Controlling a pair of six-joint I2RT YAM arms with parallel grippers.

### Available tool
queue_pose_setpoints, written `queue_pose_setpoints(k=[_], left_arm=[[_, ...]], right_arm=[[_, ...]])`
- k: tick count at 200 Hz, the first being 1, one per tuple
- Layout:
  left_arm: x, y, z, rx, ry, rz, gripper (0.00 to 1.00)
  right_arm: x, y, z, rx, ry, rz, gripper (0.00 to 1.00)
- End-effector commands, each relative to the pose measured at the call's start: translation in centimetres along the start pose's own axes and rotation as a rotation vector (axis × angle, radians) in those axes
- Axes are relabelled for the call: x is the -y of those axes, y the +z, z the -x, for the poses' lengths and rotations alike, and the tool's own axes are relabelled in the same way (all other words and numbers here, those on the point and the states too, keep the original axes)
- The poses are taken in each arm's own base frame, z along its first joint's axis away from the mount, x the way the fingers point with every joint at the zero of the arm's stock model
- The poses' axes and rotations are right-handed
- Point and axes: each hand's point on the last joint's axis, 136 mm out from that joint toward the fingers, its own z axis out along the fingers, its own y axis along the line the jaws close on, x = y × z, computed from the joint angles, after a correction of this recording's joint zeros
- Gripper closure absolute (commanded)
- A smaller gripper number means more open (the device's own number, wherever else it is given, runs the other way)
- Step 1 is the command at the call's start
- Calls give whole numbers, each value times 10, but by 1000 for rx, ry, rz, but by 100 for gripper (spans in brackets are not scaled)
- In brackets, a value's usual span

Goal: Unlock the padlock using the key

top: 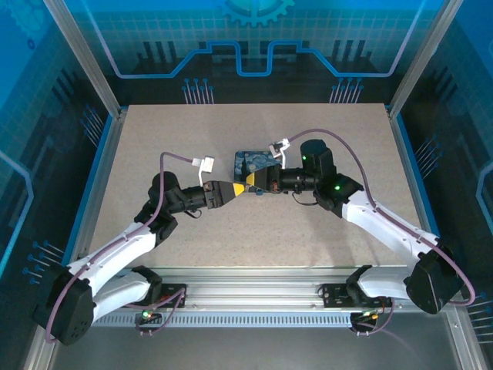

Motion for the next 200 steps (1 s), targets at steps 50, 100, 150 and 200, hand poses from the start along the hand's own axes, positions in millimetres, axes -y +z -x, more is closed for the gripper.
queue_pose_setpoints(k=[50,100,150,200], left_arm=[[20,13,8,-8,39,-75,41],[23,11,6,-8,47,-77,71],[22,8,4,-9,49,-66,82],[21,8,3,-11,43,-65,88]], right_arm=[[-12,4,-3,-17,-12,57,100],[-12,3,-3,-14,-16,48,100],[-8,1,-3,-10,-10,41,100],[-10,-2,-3,-4,-12,43,100]])
